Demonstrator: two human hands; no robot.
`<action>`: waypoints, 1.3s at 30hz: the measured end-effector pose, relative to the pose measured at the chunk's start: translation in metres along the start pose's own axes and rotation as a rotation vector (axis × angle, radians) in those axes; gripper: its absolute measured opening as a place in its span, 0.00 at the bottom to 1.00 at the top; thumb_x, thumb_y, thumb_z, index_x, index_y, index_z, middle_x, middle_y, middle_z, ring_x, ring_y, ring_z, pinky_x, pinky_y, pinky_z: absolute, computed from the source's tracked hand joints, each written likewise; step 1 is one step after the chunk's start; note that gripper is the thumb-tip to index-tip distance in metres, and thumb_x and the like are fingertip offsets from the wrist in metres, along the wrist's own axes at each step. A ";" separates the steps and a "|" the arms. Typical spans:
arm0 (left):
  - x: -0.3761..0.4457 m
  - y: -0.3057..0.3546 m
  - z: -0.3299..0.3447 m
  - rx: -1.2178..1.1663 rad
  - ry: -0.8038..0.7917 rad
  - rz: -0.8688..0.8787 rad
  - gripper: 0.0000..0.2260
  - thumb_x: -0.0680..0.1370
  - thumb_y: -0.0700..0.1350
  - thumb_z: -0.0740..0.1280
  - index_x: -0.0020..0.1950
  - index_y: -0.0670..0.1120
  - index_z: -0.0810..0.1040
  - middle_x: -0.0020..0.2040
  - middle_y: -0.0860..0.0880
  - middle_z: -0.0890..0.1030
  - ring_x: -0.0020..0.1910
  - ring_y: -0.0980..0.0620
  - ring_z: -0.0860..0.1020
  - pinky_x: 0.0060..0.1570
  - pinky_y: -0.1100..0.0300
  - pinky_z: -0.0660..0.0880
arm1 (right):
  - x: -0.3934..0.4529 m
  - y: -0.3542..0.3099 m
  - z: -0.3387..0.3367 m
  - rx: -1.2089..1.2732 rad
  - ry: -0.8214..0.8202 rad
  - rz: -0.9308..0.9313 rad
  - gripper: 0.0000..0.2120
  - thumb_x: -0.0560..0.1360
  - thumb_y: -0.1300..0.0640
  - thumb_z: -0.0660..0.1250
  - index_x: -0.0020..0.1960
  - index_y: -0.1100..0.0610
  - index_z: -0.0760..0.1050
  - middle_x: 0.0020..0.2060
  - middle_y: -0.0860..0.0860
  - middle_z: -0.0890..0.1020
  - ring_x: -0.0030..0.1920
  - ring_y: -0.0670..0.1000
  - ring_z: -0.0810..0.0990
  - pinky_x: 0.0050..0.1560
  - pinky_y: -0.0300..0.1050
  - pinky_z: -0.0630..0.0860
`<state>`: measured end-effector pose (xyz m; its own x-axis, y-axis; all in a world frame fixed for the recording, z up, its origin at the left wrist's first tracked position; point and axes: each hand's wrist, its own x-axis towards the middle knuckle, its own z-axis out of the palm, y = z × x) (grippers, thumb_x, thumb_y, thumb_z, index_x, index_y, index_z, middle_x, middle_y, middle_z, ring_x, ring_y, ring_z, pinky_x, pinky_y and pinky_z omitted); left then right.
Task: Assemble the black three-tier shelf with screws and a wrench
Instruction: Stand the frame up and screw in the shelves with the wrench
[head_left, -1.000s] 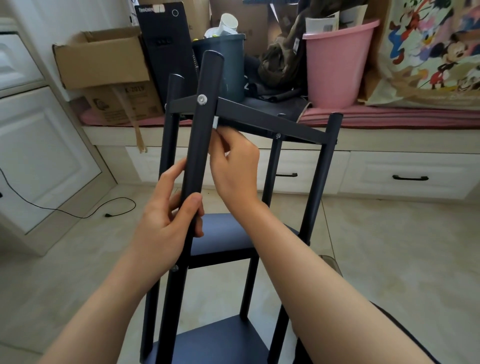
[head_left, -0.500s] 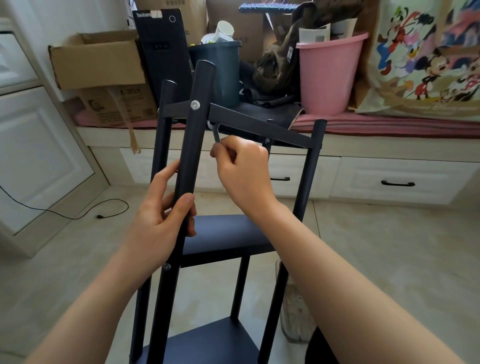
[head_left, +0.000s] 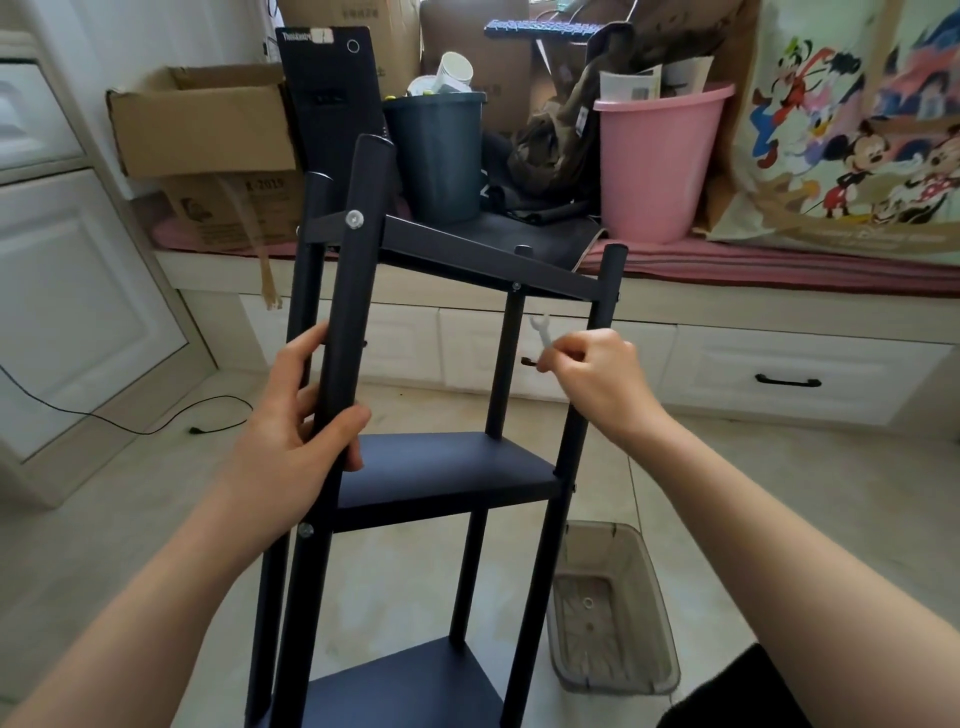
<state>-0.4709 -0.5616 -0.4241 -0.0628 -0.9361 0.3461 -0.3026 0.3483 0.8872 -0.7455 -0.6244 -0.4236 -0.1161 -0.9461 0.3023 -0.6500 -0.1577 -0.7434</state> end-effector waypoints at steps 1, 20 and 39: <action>0.000 -0.001 -0.002 -0.002 0.004 -0.001 0.31 0.81 0.40 0.66 0.67 0.75 0.62 0.38 0.45 0.80 0.36 0.49 0.81 0.41 0.70 0.76 | 0.001 0.007 -0.003 -0.012 -0.024 0.036 0.11 0.78 0.59 0.63 0.44 0.56 0.85 0.38 0.47 0.81 0.42 0.48 0.76 0.39 0.39 0.68; 0.018 -0.012 -0.032 0.265 0.115 -0.030 0.30 0.79 0.38 0.70 0.72 0.63 0.64 0.49 0.54 0.80 0.48 0.59 0.81 0.47 0.63 0.74 | -0.004 0.018 -0.027 0.417 -0.178 0.285 0.07 0.78 0.56 0.68 0.45 0.55 0.84 0.54 0.55 0.79 0.56 0.56 0.77 0.46 0.52 0.79; 0.036 -0.068 -0.040 0.344 0.178 -0.134 0.27 0.80 0.40 0.69 0.70 0.61 0.61 0.50 0.53 0.80 0.39 0.59 0.80 0.41 0.63 0.73 | -0.037 -0.018 -0.036 0.353 -0.145 -0.110 0.13 0.76 0.59 0.70 0.38 0.44 0.86 0.42 0.55 0.84 0.49 0.57 0.80 0.59 0.60 0.77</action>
<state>-0.4147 -0.6167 -0.4599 0.1551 -0.9384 0.3088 -0.5991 0.1592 0.7847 -0.7569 -0.5768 -0.3996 0.0636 -0.9443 0.3230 -0.3520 -0.3240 -0.8781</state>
